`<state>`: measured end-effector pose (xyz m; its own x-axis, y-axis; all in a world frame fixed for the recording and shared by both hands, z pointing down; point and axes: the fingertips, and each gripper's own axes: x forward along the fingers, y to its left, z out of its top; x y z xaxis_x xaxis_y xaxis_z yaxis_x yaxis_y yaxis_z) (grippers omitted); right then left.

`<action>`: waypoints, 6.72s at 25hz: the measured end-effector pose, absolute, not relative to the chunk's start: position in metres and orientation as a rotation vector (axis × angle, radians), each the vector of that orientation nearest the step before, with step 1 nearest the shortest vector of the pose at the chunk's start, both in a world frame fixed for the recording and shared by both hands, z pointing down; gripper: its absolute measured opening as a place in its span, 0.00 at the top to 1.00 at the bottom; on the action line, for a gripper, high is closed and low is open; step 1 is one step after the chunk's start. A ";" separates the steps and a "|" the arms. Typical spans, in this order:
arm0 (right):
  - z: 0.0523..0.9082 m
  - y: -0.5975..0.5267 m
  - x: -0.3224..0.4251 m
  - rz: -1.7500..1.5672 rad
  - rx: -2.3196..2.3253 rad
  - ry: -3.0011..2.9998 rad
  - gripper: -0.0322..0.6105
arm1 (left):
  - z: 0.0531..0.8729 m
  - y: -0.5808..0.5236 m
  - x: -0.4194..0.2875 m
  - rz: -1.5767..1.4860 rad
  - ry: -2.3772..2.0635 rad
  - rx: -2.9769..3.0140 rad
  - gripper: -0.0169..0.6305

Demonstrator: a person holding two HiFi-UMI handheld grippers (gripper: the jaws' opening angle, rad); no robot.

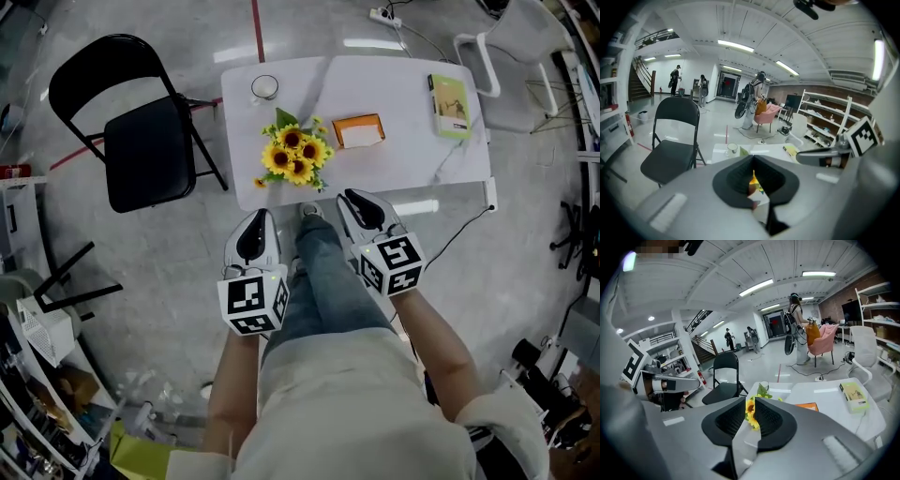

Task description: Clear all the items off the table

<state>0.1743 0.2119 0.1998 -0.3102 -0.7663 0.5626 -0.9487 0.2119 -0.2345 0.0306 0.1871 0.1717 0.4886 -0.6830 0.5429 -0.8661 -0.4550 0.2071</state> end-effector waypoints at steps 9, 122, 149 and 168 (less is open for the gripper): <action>0.278 0.188 0.165 0.810 1.507 -2.105 0.69 | 0.217 0.164 0.033 0.578 -1.276 2.231 0.96; 0.418 0.003 0.149 0.503 1.333 -2.329 0.03 | 0.391 0.045 0.005 0.518 -1.637 1.818 0.96; 0.386 -0.034 0.017 0.448 1.303 -2.358 0.03 | 0.404 0.000 -0.129 0.548 -1.639 1.781 0.96; 0.384 -0.083 -0.119 0.417 1.204 -2.424 0.03 | 0.409 -0.035 -0.257 0.505 -1.694 1.723 0.96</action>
